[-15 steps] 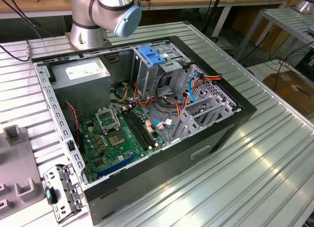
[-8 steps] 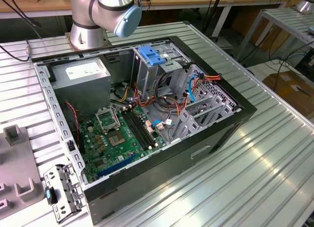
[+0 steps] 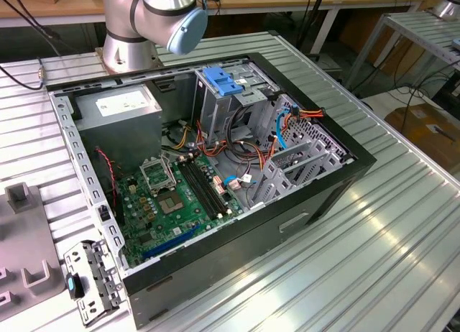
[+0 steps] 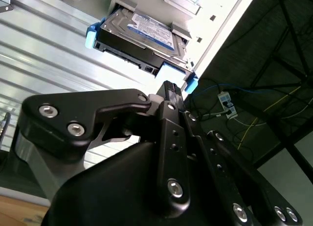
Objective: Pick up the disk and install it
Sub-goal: 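Pick up the disk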
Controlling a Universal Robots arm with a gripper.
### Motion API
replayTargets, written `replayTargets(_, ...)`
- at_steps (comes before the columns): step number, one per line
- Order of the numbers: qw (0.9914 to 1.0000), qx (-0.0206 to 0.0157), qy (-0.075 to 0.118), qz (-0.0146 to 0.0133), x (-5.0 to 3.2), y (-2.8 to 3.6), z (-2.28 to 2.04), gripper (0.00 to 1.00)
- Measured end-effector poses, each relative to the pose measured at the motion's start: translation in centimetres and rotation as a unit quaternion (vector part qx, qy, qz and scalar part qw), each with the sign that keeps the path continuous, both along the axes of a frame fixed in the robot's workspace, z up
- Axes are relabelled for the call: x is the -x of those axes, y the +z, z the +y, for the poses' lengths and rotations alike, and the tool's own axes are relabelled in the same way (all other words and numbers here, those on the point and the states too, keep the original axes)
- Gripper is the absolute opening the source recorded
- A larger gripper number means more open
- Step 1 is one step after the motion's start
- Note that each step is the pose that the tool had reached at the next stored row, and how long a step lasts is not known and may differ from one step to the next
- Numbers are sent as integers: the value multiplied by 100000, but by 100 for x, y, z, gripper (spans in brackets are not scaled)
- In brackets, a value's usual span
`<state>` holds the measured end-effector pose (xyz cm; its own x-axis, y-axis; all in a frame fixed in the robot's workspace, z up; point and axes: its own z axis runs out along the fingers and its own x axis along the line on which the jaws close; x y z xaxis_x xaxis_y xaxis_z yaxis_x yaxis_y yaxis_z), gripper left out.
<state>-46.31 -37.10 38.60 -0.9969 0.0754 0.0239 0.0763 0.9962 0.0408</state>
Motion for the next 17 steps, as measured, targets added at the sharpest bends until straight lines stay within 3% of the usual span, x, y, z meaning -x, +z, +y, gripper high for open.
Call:
replayTargets(2, 99959, 1, 2851, 4, 1, 0, 0, 11)
replayTargets(4, 99922, 0, 3954, -2, 0, -1, 0, 11)
replayTargets(7, 99752, -1, 7042, 2, 0, 0, 0, 11)
replayTargets(8, 99635, 1, 8536, 4, 0, 0, 0, 11)
replayTargets(10, 99584, 0, 9107, 1, 0, 0, 0, 11)
replayTargets(15, 99143, -2, 13066, 4, -1, 0, 0, 11)
replayTargets(17, 99011, -19, 14027, -1, -1, 0, 0, 11)
